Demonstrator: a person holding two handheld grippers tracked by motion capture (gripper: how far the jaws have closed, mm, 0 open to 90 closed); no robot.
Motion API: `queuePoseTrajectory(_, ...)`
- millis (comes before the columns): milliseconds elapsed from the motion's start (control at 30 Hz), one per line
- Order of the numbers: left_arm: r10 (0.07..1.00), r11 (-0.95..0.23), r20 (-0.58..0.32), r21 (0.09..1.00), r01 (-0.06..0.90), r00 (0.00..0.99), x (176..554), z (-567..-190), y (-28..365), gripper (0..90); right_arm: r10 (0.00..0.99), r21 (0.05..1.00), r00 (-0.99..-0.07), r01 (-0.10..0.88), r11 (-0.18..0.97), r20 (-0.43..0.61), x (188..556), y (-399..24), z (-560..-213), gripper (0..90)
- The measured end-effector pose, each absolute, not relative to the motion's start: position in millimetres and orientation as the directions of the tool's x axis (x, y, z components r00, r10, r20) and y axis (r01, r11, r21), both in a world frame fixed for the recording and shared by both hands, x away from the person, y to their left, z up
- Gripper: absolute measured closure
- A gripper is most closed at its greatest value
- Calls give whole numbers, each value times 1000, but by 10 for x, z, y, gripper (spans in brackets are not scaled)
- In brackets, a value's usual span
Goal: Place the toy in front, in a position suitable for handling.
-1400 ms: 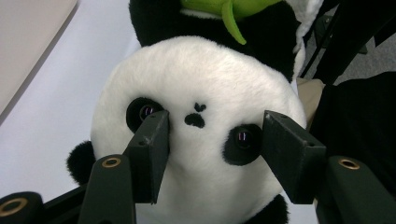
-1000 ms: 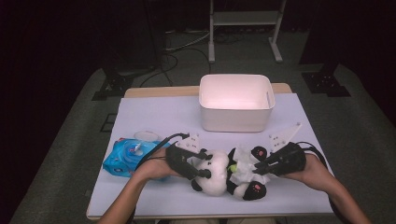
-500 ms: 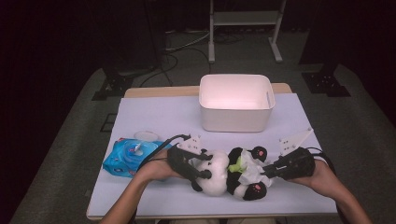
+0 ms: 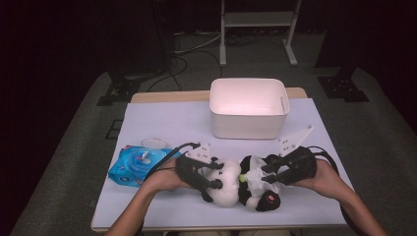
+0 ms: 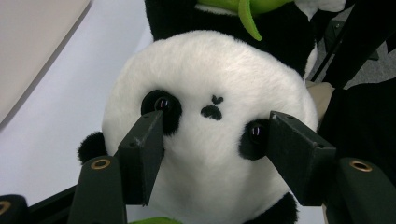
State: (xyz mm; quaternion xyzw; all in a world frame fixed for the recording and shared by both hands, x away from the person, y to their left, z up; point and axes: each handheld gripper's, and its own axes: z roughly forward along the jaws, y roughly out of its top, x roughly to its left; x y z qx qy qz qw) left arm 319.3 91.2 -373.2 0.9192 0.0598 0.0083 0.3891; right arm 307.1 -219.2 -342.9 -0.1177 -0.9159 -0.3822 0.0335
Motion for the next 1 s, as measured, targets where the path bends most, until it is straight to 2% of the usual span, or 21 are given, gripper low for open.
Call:
queuePoseTrajectory(133, 115, -688, -32, 718, 102, 993, 3189, -3734, 910, 367, 164, 682, -972, 236, 692, 169, 3146, -2042, -3419, 549)
queuePoseTrajectory(233, 113, -688, -30, 718, 101, 993, 3185, -3739, 912, 366, 151, 670, -972, 232, 705, 179, 3183, -1945, -3426, 550)
queuePoseTrajectory(300, 114, -686, -35, 721, 104, 993, 3185, -3746, 917, 367, 147, 670, -973, 229, 706, 177, 3195, -1911, -3433, 583)
queuePoseTrajectory(400, 112, -686, -32, 720, 101, 993, 3185, -3744, 914, 366, 133, 674, -977, 211, 708, 166, 3189, -1907, -3448, 752)
queuePoseTrajectory(467, 111, -687, -32, 719, 100, 993, 3183, -3742, 911, 366, 125, 672, -977, 211, 710, 174, 3186, -1911, -3477, 802)
queuePoseTrajectory(767, 110, -696, -17, 712, 89, 994, 3184, -3738, 893, 305, 155, 676, -975, 222, 703, 158, 3095, -2154, -3488, 830)
queuePoseTrajectory(1000, 115, -701, -16, 707, 93, 993, 3210, -3726, 879, 289, 212, 670, -961, 275, 690, 176, 3036, -2440, -3596, 832)
